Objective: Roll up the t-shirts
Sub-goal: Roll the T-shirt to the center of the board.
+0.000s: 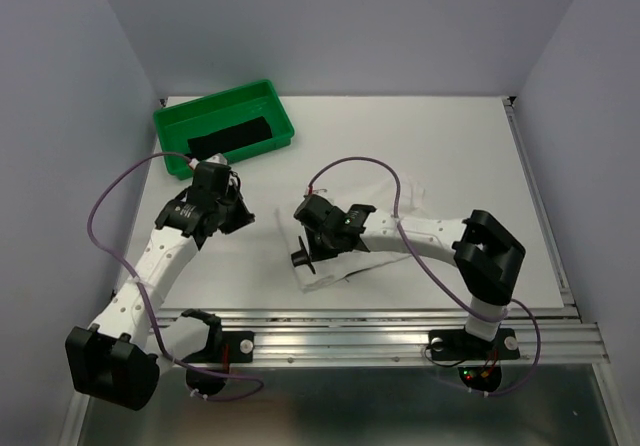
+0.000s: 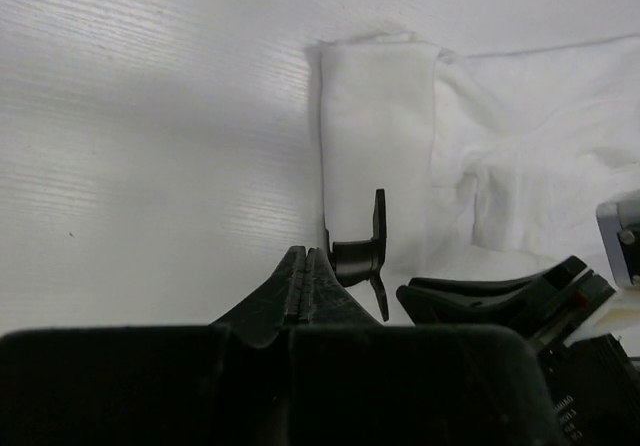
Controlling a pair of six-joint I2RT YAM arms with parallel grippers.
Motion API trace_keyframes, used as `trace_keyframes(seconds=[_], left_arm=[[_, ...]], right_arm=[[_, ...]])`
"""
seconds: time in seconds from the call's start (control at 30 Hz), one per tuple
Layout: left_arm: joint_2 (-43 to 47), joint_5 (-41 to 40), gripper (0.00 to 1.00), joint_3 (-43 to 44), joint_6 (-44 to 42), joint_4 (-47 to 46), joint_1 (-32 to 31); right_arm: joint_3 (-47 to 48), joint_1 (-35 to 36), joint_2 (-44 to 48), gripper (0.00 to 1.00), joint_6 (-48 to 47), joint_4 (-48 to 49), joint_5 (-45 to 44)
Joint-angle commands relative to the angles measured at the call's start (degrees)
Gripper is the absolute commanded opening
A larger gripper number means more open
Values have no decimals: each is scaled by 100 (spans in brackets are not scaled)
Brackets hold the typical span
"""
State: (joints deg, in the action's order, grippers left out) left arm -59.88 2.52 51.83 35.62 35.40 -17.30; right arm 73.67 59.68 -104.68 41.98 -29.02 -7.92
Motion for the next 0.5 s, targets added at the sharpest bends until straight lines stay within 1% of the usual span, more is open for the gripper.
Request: trace_keyframes(seconds=[0.0,0.07,0.1,0.17,0.2,0.23,0.27,0.3,0.47], left_arm=[[213,-182,0,371,-64,231,235],[257,-191,0,415,15,266,358],[283,-191,0,415,33,292,472],[292,-191,0,433,51,336,587],[301,-191,0,442,51,406,648],[301,-374,0,450,42,424,762],[319,-375,0,442,25,459,815],[336,-367,0,442,-2,468,868],[398,-384,0,415,-63,521,1123]], right_arm=[[270,297,475,27,-67,-393,-736],[367,412,388,30,-75,-517,-999],[489,543,266,35,-84,-613,-1079],[648,685,124,40,-102,-702,-1299],[744,746,37,48,-119,-798,-1378],[928,860,-130,53,-137,-842,-1526],[1026,922,-218,56,-146,-895,-1615],[1114,975,-306,62,-172,-1000,-1720],[1650,1125,-833,66,-199,-1326,-2239]])
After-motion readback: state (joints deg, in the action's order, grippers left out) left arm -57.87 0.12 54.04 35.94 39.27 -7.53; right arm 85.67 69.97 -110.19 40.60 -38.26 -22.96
